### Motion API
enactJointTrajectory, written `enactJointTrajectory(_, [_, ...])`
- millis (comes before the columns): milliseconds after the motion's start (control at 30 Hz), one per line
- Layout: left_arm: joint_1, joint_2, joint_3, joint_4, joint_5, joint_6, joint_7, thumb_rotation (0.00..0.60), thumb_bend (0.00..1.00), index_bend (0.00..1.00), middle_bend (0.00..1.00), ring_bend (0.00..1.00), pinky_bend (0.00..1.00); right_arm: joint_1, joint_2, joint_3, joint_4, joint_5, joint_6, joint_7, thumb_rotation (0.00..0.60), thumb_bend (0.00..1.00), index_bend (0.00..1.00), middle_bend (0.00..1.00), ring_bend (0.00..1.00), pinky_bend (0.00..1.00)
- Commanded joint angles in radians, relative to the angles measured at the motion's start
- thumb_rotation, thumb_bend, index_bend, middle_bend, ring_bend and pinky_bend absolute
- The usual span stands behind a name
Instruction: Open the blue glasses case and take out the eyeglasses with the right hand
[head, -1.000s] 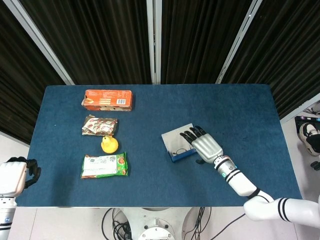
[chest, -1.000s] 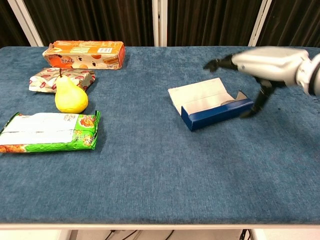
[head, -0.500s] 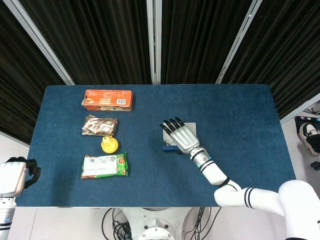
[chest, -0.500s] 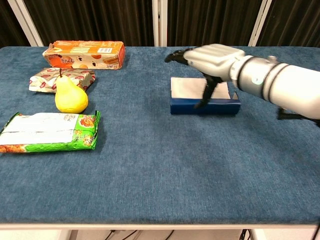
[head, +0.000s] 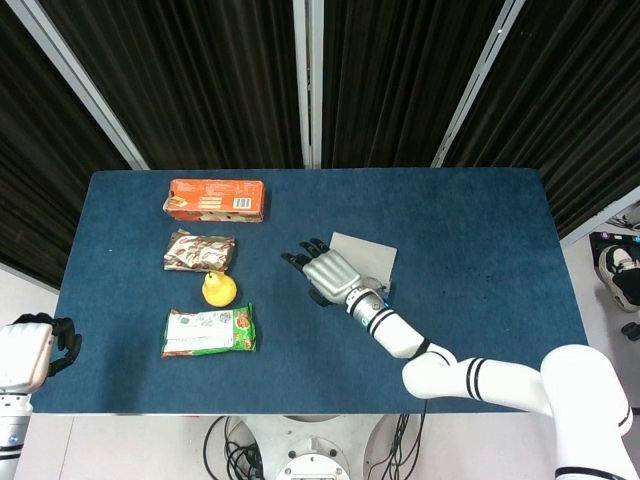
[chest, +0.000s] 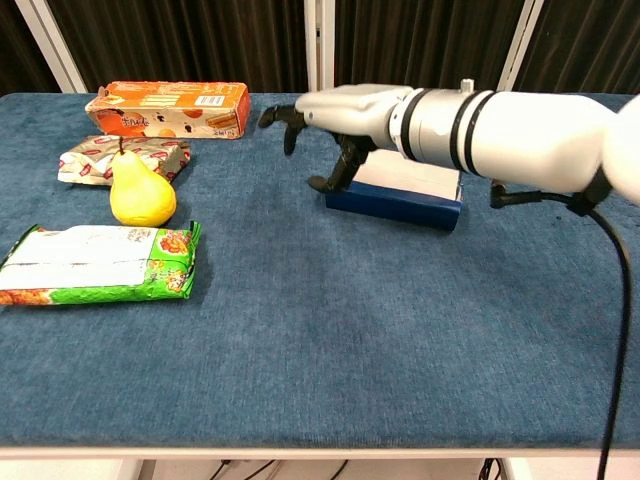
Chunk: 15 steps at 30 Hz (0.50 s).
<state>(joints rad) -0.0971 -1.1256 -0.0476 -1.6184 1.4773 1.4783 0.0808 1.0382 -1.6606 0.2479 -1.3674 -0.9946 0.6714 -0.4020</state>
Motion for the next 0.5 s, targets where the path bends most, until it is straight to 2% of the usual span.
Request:
enactJointTrajectory(33, [0.0,0.0,0.0,0.0,0.0,0.001,-0.001,0.6,0.41,0.71,0.71,0.53,0.47,-0.002,0.008,-0.047,-0.001,-0.04,-0.001,-0.014,0.6,0.56,0.0,0.28,0.0,0.0])
enactJointTrajectory(267, [0.0,0.002,0.0,-0.001,0.0,-0.001,-0.003,0.6,0.41,0.71,0.71,0.53,0.47,0.001,-0.013,-0.095,0.041,-0.068,0.018,-0.044,0.6,0.6,0.0,0.31,0.0,0.0])
enactJointTrajectory(500, [-0.001,0.003,0.001,-0.001,0.001,-0.003,-0.007,0.6,0.41,0.71,0.71,0.53,0.47,-0.022,0.005,-0.105,0.072,0.02,0.087,-0.137,0.6,0.6,0.0,0.32,0.0,0.0])
